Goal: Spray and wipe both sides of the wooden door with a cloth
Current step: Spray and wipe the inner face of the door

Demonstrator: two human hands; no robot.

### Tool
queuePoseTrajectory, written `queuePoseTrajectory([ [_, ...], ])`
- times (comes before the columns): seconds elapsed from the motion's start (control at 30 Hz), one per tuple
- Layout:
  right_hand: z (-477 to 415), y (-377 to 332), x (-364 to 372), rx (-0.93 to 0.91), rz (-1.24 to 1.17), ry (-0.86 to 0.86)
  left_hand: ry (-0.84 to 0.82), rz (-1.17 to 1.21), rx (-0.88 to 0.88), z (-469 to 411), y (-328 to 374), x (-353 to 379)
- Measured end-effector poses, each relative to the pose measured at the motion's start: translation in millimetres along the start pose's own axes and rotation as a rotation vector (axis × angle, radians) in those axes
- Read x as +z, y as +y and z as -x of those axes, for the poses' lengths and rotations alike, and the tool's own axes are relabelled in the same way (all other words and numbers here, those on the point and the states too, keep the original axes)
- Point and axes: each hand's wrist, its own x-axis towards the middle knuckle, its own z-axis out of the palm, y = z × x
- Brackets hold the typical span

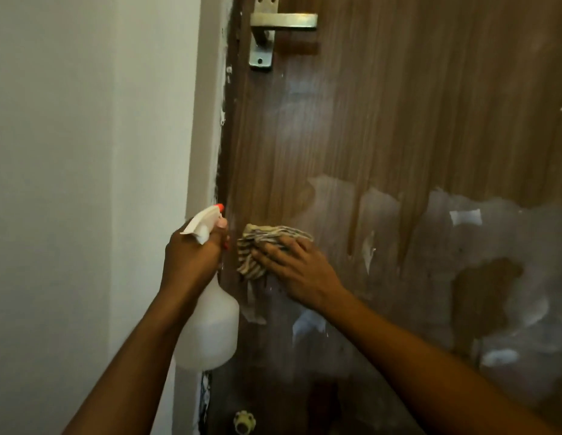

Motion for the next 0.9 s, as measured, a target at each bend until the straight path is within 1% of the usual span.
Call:
queuePoseTrajectory([
  [0.03, 9.5, 15.3, -6.0, 0.033, 0.023, 0.039, -0.002, -0.008, -0.001, 0.7, 0.4, -0.8],
  [0.07, 13.4, 33.7, -14.3, 0.103, 0.049, 0.080, -0.007, -0.012, 0.008, 1.5, 0.5, -0.9],
  [0.17, -10.6, 81.4, -46.7, 0.460, 0.140, 0.199, -0.035, -0.021, 0.013, 2.2, 0.1, 2.1],
  [0.23, -37.6, 81.3, -48.2, 0.643, 0.149, 0.261, -0.041, -0.005, 0.020, 2.6, -0.8, 7.2],
  [0.27, -45.9, 74.4, -40.2, 0.670, 0.131, 0.275, -0.051, 0.010, 0.026, 2.7, -1.4, 11.5],
  [0.3, -49.6, 64.6, -29.7, 0.646, 0.108, 0.288, -0.065, 0.025, 0.032, 3.7, -1.8, 15.0],
  [0.33, -44.6, 55.5, -18.7, 0.564, 0.087, 0.290, -0.082, 0.041, 0.039, 4.8, -2.4, 19.9],
  [0.4, -11.4, 43.5, -6.5, 0.326, 0.067, 0.236, -0.108, 0.068, 0.058, 6.7, -4.0, 27.3],
  [0.43, 11.8, 40.6, -5.7, 0.243, 0.080, 0.210, -0.116, 0.076, 0.062, 7.1, -5.0, 30.3],
  [0.47, 33.6, 39.8, -8.2, 0.200, 0.093, 0.202, -0.123, 0.082, 0.063, 7.3, -5.4, 32.7],
  [0.5, 51.6, 43.1, -14.6, 0.202, 0.096, 0.194, -0.128, 0.088, 0.059, 7.3, -6.5, 34.7],
  [0.53, 64.4, 52.1, -21.7, 0.250, 0.107, 0.188, -0.134, 0.094, 0.053, 7.2, -7.4, 36.8],
  [0.6, 66.5, 77.4, -36.2, 0.432, 0.149, 0.186, -0.150, 0.095, 0.028, 8.2, -7.8, 41.0],
  [0.67, 39.2, 93.9, -48.7, 0.590, 0.174, 0.239, -0.163, 0.098, 0.006, 7.8, -12.0, 46.7],
  [0.73, 11.0, 90.0, -51.2, 0.666, 0.187, 0.300, -0.158, 0.093, 0.015, 8.6, -16.5, 53.7],
  [0.77, 4.3, 84.1, -47.0, 0.692, 0.190, 0.303, -0.163, 0.090, 0.015, 10.8, -20.2, 57.7],
  [0.83, 5.8, 73.8, -37.2, 0.669, 0.193, 0.293, -0.171, 0.102, 0.028, 13.9, -25.7, 65.1],
  [0.9, 27.8, 64.0, -27.7, 0.503, 0.197, 0.257, -0.182, 0.100, 0.035, 16.4, -27.8, 71.2],
])
